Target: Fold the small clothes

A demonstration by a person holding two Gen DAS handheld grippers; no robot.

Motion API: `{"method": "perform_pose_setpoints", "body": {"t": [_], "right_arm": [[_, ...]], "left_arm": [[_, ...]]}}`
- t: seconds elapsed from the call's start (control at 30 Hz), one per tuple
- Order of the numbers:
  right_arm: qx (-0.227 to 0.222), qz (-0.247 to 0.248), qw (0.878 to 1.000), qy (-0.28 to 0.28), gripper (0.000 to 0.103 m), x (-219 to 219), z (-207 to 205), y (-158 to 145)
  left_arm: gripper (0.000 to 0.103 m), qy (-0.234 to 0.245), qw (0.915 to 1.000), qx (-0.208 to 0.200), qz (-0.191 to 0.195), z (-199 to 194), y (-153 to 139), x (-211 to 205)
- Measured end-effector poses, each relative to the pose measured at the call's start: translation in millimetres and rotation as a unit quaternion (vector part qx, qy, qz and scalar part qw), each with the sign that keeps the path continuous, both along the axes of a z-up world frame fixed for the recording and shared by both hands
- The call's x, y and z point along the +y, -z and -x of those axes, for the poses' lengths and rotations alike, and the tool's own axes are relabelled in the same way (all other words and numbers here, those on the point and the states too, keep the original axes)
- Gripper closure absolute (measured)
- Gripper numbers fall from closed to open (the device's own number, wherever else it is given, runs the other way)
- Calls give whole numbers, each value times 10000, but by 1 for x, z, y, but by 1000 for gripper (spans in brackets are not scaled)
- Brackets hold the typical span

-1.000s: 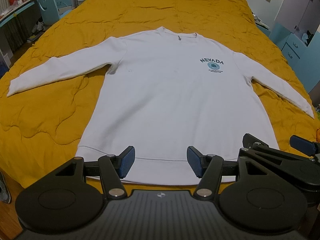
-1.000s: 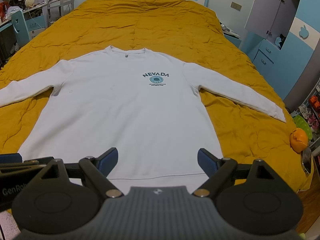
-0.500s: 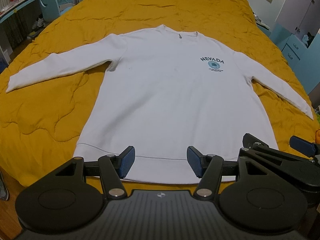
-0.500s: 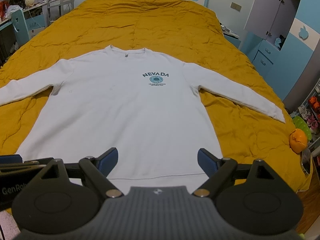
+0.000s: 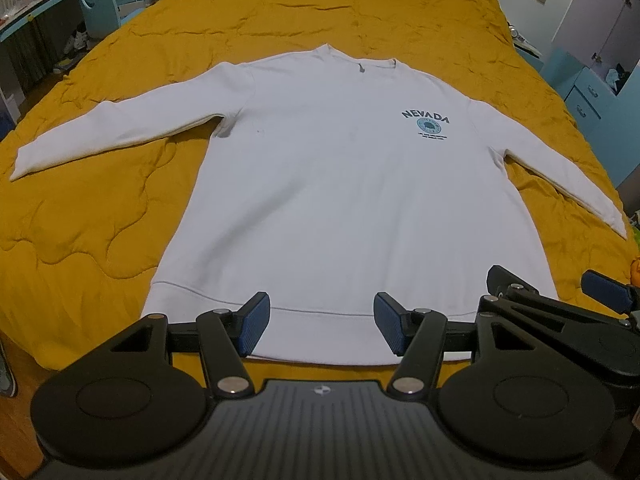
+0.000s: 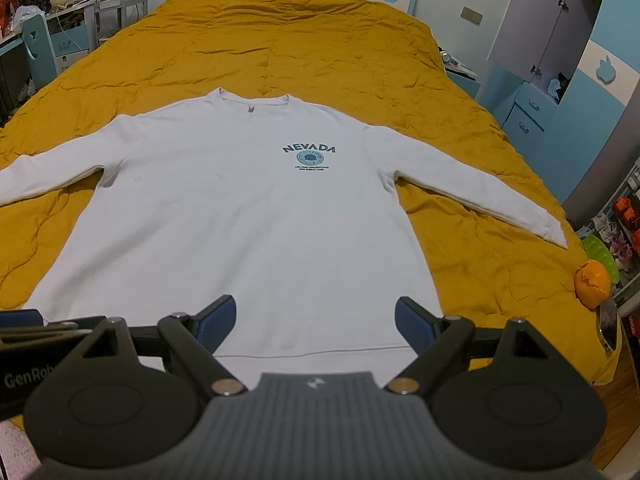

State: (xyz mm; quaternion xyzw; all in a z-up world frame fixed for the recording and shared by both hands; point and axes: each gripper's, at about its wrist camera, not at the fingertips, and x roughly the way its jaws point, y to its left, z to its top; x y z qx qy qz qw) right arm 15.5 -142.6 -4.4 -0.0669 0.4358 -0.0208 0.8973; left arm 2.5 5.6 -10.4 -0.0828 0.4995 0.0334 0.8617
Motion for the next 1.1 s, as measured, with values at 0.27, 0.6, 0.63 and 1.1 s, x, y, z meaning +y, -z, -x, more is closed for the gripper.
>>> {"method": "perform_pose_setpoints", "body": {"t": [0.27,0.6,0.63,1.1], "right_arm": [[44,-12,10000,-37,21,0,-4,3],[-341,-288,9972,-603,20,27,-27,0],[-504,-321,9954,-749,20,34,-30,-2],[-1129,-385,9629,-2420,20,165,-94,19]], "left_arm": [[33,-19,9997,93,231,-4,7,7],[28,-700,9875,-495,1324,-11,10,81],[28,-791,9854,-676,1349,-11,9,95],[29,-2224,9457,-1676,1678,-19,30,284]]}}
